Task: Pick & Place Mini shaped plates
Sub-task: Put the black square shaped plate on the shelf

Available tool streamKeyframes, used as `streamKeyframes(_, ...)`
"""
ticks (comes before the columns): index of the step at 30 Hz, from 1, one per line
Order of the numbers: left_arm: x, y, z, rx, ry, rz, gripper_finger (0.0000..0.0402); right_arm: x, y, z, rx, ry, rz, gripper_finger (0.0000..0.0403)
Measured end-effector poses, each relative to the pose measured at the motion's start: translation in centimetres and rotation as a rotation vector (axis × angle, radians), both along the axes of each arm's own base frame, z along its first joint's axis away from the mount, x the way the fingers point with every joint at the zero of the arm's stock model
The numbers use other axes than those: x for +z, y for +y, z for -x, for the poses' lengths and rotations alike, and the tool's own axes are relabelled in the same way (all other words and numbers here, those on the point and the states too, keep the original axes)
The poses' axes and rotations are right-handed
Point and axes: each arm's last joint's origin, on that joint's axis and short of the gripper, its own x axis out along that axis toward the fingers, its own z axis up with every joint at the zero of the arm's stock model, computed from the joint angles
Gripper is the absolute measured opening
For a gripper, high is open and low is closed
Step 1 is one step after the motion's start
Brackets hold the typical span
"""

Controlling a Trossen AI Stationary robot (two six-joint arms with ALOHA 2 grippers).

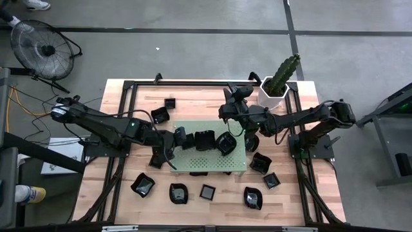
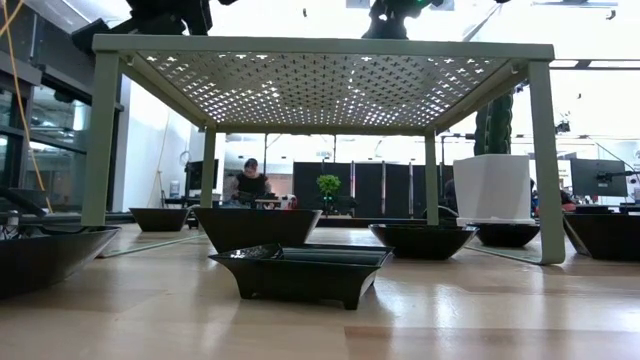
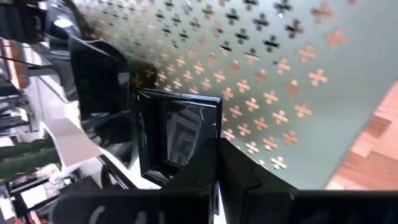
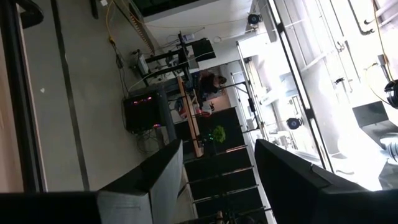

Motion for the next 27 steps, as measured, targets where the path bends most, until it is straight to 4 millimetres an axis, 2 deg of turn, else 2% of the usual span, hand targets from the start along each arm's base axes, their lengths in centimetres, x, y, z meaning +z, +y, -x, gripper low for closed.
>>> streamKeyframes(7,0.17,-0.06,-0.2,-0.019,-0.024,-0.006,0.0,0.0,-0.01,0.01,-0.004,0.0,-0.001,0.0197)
streamKeyframes(17,-0.48,0.25,0.57,0.037,0.07,-0.029,0.0,-0.01,-0.03,0.02,-0.01,0.001,-0.002,0.0197)
streamKeyframes(27,-0.46,0.23,0.54,0.044,0.065,-0.015,0.0,-0.02,-0.02,0.02,-0.009,-0.002,-0.004,0.0197)
